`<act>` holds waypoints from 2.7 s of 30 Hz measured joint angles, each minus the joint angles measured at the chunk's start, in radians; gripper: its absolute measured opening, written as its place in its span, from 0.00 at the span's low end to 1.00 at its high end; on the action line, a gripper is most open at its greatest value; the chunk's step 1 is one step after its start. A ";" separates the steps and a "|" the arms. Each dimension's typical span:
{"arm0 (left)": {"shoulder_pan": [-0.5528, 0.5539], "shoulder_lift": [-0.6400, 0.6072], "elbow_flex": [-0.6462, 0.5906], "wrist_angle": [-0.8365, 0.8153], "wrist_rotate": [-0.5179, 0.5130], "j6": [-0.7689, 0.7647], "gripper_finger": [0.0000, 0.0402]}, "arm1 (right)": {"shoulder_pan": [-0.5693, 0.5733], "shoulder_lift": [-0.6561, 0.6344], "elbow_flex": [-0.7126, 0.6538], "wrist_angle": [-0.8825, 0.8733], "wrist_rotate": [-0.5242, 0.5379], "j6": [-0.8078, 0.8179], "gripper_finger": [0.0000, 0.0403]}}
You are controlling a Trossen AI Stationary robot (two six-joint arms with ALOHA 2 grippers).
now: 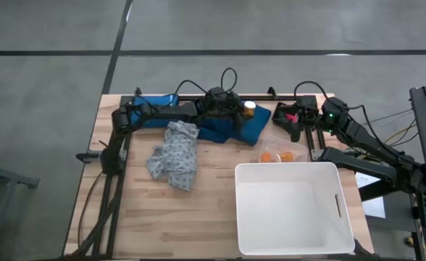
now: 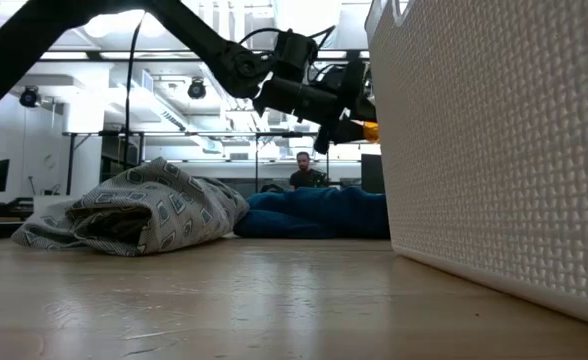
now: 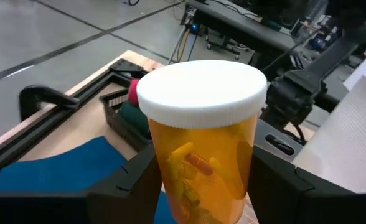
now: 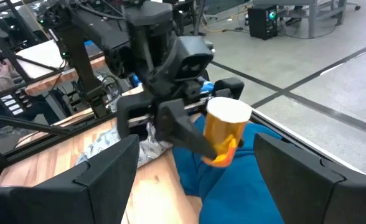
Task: Pick & place medical supplies in basket/bin
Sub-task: Put the orange pill bottle into the transparent bin
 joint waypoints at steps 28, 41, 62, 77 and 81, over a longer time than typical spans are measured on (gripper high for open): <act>-0.206 0.285 0.315 0.070 -0.135 -0.096 0.51 | 0.000 0.000 0.000 0.000 0.000 0.000 0.77; -0.212 0.360 0.387 -0.004 -0.109 -0.099 0.51 | 0.000 0.000 0.000 0.000 0.000 0.000 0.77; -0.248 0.360 0.381 -0.143 -0.108 -0.028 0.51 | 0.000 0.000 0.000 0.000 0.000 0.000 0.77; -0.248 0.358 0.381 -0.163 -0.093 -0.027 0.53 | 0.000 0.000 0.000 0.000 0.000 0.000 0.77; -0.249 0.358 0.381 -0.164 -0.091 -0.027 0.56 | 0.000 0.000 0.000 0.000 0.000 0.000 0.77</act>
